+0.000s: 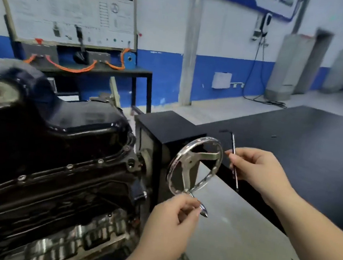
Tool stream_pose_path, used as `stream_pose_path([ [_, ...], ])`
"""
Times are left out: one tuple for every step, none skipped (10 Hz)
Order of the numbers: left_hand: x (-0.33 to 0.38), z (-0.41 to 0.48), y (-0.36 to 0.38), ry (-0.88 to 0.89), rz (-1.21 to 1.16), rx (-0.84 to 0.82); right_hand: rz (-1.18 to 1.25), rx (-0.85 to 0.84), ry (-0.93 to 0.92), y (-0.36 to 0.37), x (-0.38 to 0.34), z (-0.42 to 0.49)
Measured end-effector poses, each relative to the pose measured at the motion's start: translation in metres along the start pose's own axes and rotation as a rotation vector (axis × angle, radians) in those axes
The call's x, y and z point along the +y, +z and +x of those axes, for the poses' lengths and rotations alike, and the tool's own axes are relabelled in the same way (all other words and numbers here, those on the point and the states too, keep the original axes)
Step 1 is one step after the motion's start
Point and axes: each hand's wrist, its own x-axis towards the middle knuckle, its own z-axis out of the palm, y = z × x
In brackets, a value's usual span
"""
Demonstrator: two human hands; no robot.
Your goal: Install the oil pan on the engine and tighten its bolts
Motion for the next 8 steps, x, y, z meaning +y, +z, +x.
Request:
stream_pose_path([
  [-0.006,0.004,0.028,-0.022,-0.024,-0.072,-0.327,0.149,0.080,-0.040,0.040,0.012],
  [-0.011,0.006,0.044,-0.042,-0.016,-0.113,-0.653,0.237,0.159,-0.068,0.069,0.017],
  [-0.014,0.007,0.051,-0.049,-0.002,-0.137,-0.804,0.271,0.239,-0.084,0.089,0.022],
  [-0.015,0.008,0.052,-0.063,0.006,-0.145,-0.857,0.301,0.292,-0.088,0.100,0.023],
  [-0.018,0.006,0.049,-0.067,0.004,-0.139,-0.881,0.328,0.272,-0.088,0.105,0.024],
  [-0.022,0.005,0.045,-0.095,0.016,-0.137,-0.922,0.318,0.286,-0.085,0.105,0.025],
  [-0.011,0.000,0.037,-0.101,0.024,-0.130,-0.850,0.343,0.227,-0.080,0.102,0.021],
  [0.010,-0.003,0.022,-0.041,-0.068,-0.072,-0.672,0.382,0.108,-0.075,0.082,0.019],
])
